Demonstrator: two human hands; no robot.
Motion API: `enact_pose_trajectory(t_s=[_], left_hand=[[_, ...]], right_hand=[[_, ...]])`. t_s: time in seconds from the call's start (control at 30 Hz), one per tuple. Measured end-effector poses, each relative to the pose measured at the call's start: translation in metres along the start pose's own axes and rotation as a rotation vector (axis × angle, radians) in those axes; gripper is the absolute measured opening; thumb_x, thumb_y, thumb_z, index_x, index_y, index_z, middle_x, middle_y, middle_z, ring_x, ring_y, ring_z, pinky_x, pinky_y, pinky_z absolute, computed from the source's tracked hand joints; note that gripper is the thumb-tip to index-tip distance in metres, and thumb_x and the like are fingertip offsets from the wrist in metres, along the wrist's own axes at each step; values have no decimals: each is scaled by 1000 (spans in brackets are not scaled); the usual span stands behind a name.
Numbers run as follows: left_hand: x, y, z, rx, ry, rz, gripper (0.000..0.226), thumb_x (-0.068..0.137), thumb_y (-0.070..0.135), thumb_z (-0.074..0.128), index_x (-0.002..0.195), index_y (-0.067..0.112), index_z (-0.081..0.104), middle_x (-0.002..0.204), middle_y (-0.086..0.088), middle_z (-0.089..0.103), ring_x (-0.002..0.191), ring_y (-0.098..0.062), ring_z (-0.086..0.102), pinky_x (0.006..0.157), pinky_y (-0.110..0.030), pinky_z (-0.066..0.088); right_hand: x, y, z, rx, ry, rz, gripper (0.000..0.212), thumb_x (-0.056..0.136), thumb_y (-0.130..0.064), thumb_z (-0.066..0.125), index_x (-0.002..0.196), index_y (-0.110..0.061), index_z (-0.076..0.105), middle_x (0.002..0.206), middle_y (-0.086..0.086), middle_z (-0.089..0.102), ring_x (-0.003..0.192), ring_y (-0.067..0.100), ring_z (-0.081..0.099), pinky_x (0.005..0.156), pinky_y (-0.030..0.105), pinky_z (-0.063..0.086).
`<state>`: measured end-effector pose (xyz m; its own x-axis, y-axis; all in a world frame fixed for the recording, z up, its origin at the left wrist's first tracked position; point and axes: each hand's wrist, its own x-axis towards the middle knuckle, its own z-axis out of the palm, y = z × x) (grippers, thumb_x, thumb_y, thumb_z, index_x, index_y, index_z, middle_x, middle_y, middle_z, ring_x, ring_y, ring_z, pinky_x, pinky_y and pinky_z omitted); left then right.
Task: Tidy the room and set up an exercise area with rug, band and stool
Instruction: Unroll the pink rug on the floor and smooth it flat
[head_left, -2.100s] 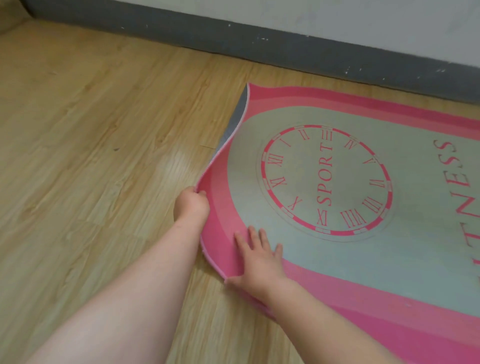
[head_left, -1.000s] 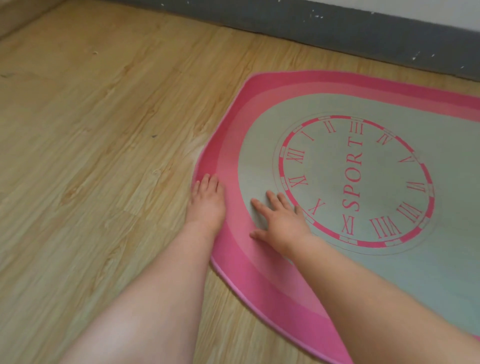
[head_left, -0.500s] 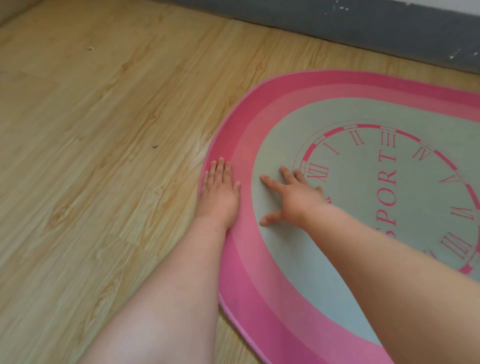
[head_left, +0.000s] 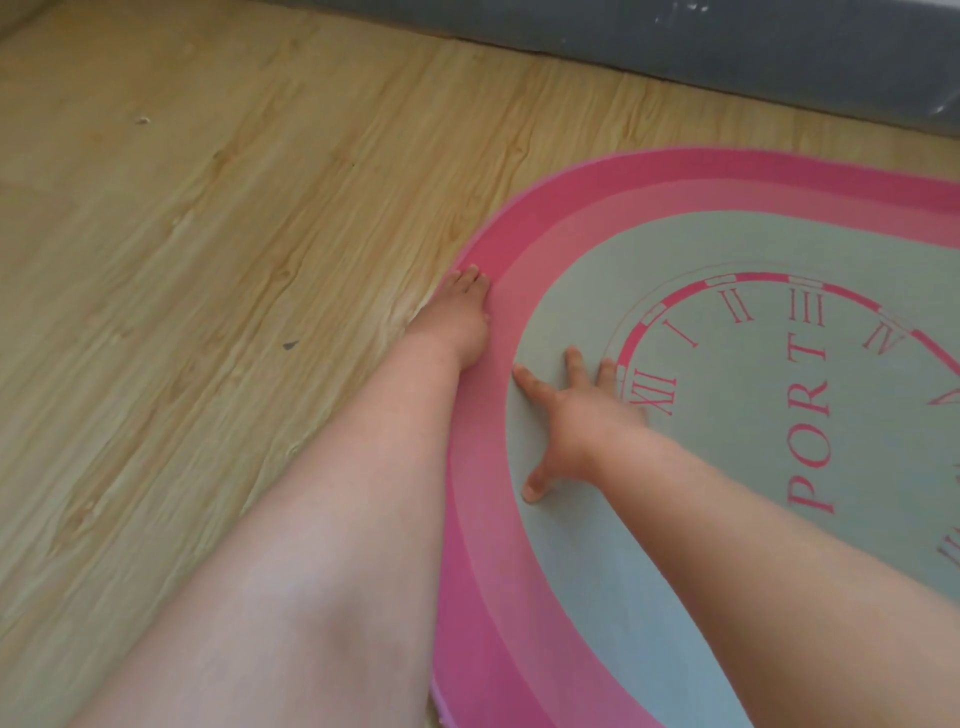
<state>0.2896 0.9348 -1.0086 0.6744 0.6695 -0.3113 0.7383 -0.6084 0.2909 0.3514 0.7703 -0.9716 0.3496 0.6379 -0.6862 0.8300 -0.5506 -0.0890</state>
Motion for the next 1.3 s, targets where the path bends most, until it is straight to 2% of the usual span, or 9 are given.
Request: enact_pose_trajectory(t_s=[0.33,0.6,0.73,0.83,1.0,1.1,1.2,1.3], left_hand=[[31,7,-12,51,-43,27,58,100,7,33,154,8,10,163,-7,2,150,-23,2,120,-29,4],[-21,-2,1,65,2,36,58,97,5,36,153,11,20,162,-5,10,149,-20,11,119,-28,9],[-65,-7,13,42,20,35,57,96,4,38,151,7,24,161,-10,15,148,-24,15,120,-28,10],[-101,-12,23,41,17,36,56,97,3,36,151,6,23,161,-10,14,148,-24,14,120,-28,9],[-141,-13,39,22,-6,-28,53,101,8,25,153,9,17,162,-8,8,149,-24,9,122,-31,8],[-171,-3,48,32,-19,-59,53,101,7,25,153,9,16,162,-8,7,150,-25,8,120,-31,8],[-202,6,56,35,-38,-65,55,98,4,27,153,8,17,162,-9,7,149,-26,8,121,-32,10],[-229,11,65,45,-61,-66,56,97,2,29,152,8,19,162,-11,8,149,-27,9,122,-35,13]], right_hand=[[1,2,-3,-8,-2,-6,133,54,-50,87,145,-56,-10,158,0,-28,145,38,-20,104,68,29],[3,4,1,7,23,-10,133,51,-50,88,144,-58,-7,159,-1,-25,145,39,-19,106,68,28],[4,4,6,17,62,-11,133,48,-51,87,145,-57,-3,160,-1,-21,146,39,-16,107,67,26],[-3,8,15,31,101,-16,124,55,-54,83,148,-53,0,161,-3,-17,148,33,-13,110,65,23],[-23,11,42,41,164,-54,94,79,-54,65,151,-46,5,163,-2,-10,149,30,-8,112,64,18],[-38,8,53,23,133,-86,91,80,-51,66,150,-47,8,163,-2,-7,149,32,-5,113,62,21],[-57,8,66,-37,91,-137,88,80,-40,68,149,-49,14,163,-2,-2,149,33,1,116,53,24],[-86,8,75,-79,32,-200,74,89,-19,52,149,-48,20,163,-3,0,149,32,4,119,46,21]])
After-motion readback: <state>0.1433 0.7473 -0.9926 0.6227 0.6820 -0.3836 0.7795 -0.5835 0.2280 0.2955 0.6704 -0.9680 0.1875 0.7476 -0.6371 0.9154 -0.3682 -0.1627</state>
